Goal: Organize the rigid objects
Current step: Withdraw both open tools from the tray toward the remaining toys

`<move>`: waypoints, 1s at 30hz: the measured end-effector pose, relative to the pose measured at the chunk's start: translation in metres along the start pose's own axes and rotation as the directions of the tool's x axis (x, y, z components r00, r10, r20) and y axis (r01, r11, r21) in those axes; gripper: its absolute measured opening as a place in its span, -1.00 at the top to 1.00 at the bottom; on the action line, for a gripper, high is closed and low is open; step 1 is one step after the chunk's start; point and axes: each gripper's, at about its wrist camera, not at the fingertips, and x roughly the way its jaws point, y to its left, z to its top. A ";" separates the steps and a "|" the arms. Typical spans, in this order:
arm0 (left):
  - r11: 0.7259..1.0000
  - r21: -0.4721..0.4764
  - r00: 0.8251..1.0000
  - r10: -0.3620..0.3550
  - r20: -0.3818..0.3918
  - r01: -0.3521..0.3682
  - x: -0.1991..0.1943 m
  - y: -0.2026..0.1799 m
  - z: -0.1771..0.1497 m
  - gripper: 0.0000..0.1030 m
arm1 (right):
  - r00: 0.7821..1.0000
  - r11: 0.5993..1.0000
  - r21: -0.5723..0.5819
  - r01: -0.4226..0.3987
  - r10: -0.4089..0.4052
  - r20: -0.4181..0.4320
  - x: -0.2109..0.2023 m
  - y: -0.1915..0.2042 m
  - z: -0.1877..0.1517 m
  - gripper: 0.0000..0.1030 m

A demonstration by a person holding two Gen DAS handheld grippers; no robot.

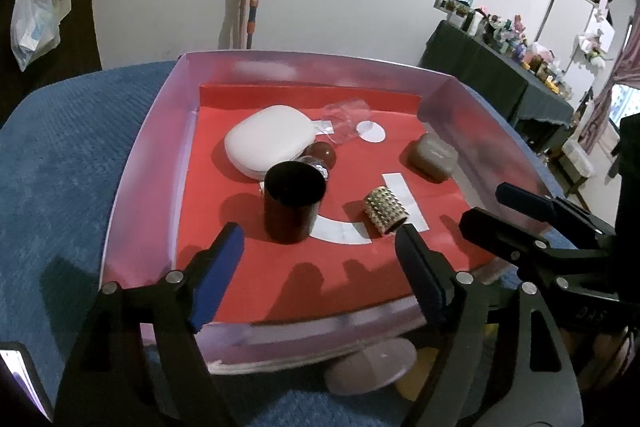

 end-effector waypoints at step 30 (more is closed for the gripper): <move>0.995 0.008 0.991 0.094 0.098 -0.096 -0.058 0.001 -0.039 -1.00 | 0.985 0.994 -0.011 -0.110 0.110 0.130 -0.077 0.026 -0.025 -1.00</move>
